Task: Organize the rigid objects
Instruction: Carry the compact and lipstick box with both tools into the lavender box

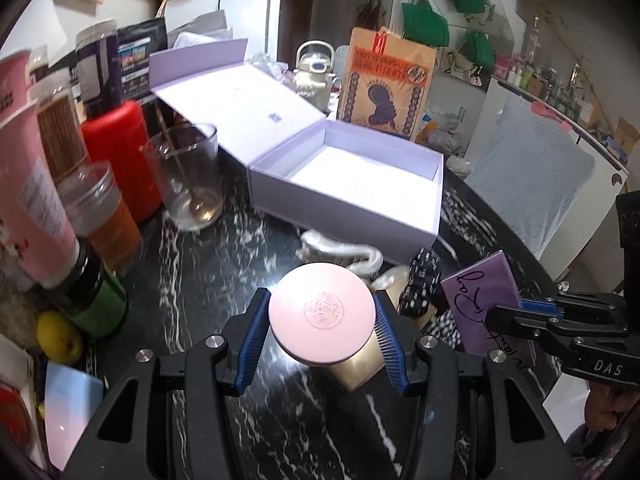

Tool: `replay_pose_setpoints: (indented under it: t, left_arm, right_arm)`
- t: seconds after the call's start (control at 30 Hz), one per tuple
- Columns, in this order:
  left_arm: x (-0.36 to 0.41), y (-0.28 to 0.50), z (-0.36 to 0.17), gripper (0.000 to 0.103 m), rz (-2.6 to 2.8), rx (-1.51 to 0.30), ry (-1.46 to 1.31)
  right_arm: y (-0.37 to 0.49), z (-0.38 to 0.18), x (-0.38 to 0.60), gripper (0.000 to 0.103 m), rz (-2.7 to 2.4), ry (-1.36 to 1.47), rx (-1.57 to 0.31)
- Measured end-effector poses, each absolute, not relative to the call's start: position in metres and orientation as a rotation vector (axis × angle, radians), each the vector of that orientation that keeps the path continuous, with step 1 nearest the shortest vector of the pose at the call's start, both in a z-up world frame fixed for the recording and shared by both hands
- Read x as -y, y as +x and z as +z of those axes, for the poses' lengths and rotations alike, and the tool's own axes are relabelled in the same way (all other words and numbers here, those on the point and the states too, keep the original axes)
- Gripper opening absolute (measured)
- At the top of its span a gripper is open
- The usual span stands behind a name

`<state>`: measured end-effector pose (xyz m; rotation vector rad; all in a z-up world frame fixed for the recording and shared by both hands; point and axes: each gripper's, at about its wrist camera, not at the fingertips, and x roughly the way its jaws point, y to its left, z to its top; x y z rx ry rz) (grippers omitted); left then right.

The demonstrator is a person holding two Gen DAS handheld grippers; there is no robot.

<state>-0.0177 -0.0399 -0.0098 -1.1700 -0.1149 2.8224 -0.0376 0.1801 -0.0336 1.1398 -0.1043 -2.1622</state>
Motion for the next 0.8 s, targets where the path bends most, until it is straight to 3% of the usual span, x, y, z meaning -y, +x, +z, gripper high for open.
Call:
replay_pose_setpoints:
  t: [0.8]
  left_arm:
    - [0.013, -0.101, 0.023, 0.051, 2.811, -0.011, -1.061]
  right_arm:
    - [-0.114, -0.005, -0.18, 0.015, -2.169, 0.996, 0.058]
